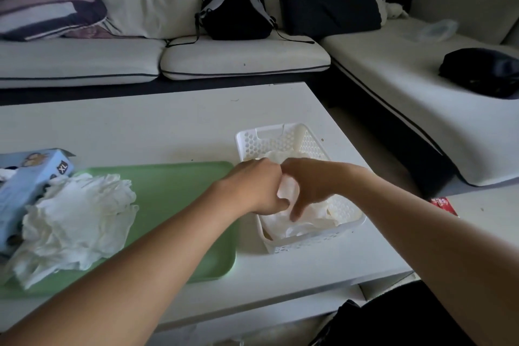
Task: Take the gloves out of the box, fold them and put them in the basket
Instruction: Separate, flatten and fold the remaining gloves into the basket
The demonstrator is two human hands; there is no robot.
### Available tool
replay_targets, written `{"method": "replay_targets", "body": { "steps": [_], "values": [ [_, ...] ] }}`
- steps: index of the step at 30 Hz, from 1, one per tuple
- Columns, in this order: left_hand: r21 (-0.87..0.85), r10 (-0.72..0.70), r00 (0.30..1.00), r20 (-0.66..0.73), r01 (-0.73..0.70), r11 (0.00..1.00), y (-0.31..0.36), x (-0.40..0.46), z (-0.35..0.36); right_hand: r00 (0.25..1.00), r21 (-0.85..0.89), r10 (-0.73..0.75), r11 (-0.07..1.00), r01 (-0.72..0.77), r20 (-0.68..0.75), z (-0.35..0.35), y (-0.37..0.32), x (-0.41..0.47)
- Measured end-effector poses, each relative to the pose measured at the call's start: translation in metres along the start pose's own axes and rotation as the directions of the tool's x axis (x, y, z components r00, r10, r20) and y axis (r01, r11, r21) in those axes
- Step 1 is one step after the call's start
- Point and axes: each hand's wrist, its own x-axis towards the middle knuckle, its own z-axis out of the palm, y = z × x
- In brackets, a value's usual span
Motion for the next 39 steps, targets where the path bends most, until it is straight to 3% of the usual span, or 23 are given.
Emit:
{"method": "replay_targets", "body": {
  "steps": [3,6,9,12,14,17,20,24,34,37,39],
  "values": [
    [0.219,-0.112,0.985,0.133,0.081,0.972,0.007,0.012,0.016,0.984,-0.178,0.113,0.98,-0.087,0.141,0.007,-0.004,0.011],
    [0.355,-0.169,0.951,0.259,0.068,0.932,0.012,0.021,0.019,0.984,-0.175,0.1,0.982,-0.073,0.147,0.005,-0.001,0.012],
    [0.268,-0.148,0.933,0.327,0.059,0.962,0.009,0.026,0.018,1.0,-0.051,0.0,0.999,0.0,0.004,-0.004,0.009,0.006],
    [0.205,-0.12,0.939,0.322,0.055,0.977,0.002,0.029,0.017,0.992,0.091,0.007,0.996,0.005,-0.129,-0.004,0.022,0.004],
    [0.153,-0.13,0.947,0.293,0.087,0.984,-0.003,0.032,0.016,0.996,0.048,0.036,0.998,-0.032,-0.087,0.005,0.023,0.006],
    [0.154,-0.122,0.973,0.195,0.092,0.984,-0.004,0.032,0.013,0.997,-0.17,0.078,0.982,-0.077,-0.001,0.021,0.022,0.013],
    [0.194,-0.128,0.963,0.236,0.083,0.978,0.002,0.029,0.013,0.99,-0.336,0.134,0.935,-0.112,0.043,0.027,0.026,0.018],
    [0.28,-0.148,0.953,0.265,0.071,0.957,0.01,0.03,0.022,0.973,-0.324,0.201,0.933,-0.154,0.116,0.024,0.026,0.02],
    [0.176,-0.083,0.927,0.367,0.018,0.984,0.003,0.016,0.004,0.956,-0.337,0.237,0.926,-0.17,0.17,0.012,0.017,0.024],
    [0.094,0.011,0.945,0.326,-0.044,0.995,-0.006,0.008,0.0,0.959,-0.329,0.227,0.93,-0.163,0.168,-0.004,0.004,0.021],
    [-0.054,0.062,0.976,0.207,-0.052,0.997,-0.021,-0.001,-0.007,0.983,-0.279,0.162,0.951,-0.133,0.084,-0.02,-0.012,0.014]
  ]
}}
